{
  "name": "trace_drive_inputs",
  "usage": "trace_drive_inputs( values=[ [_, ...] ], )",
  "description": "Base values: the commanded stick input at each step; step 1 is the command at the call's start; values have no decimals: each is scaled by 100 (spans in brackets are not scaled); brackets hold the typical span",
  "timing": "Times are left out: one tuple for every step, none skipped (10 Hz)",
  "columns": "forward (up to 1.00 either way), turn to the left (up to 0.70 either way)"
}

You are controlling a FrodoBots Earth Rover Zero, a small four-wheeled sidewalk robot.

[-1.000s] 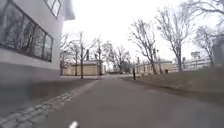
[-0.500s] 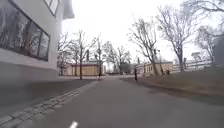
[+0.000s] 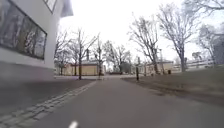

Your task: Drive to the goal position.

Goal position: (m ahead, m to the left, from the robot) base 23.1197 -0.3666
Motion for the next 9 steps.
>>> trace_drive_inputs(
  values=[
    [100, 0],
    [100, 0],
    [100, 0],
    [100, 0],
    [100, 0],
    [100, 0],
    [100, 0],
    [100, 0],
    [100, 0]
  ],
)
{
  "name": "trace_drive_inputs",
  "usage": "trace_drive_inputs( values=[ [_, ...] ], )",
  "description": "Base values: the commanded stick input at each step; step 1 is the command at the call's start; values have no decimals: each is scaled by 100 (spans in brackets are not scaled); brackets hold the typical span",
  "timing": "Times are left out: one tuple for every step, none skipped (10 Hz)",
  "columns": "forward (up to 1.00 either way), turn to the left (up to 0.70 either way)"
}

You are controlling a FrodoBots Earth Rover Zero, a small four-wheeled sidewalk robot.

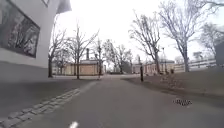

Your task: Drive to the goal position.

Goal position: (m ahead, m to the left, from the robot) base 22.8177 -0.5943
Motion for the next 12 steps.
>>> trace_drive_inputs(
  values=[
    [100, 0],
    [100, 0],
    [100, 0],
    [100, 0],
    [100, 0],
    [100, 0],
    [100, 0],
    [100, 0],
    [100, 0],
    [100, 0],
    [100, 0],
    [100, 0]
  ],
)
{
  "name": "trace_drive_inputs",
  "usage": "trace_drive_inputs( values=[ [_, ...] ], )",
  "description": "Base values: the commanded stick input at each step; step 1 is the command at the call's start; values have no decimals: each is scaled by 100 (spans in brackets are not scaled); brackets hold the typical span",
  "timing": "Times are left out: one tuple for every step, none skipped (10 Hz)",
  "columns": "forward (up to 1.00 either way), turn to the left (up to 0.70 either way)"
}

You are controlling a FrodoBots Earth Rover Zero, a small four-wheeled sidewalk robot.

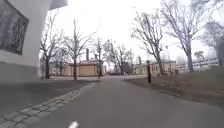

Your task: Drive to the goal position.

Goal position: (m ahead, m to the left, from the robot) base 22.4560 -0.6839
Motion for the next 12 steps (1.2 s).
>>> trace_drive_inputs(
  values=[
    [100, 0],
    [100, 0],
    [100, 0],
    [100, -6],
    [100, -19],
    [100, -7],
    [100, 0],
    [100, 0],
    [100, 0],
    [100, 0],
    [100, 0],
    [100, 0]
  ],
)
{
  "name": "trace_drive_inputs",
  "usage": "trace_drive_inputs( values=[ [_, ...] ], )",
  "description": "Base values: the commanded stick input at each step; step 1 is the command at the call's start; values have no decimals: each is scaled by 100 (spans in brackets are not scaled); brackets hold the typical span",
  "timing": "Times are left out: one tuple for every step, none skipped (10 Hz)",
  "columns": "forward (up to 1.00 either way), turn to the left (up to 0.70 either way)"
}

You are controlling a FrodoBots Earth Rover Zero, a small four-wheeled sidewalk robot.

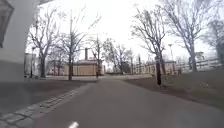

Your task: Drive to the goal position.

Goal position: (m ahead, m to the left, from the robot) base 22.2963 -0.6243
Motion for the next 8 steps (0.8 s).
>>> trace_drive_inputs(
  values=[
    [100, 0],
    [100, 0],
    [100, 0],
    [100, 0],
    [100, 0],
    [100, 0],
    [100, 0],
    [100, 0]
  ],
)
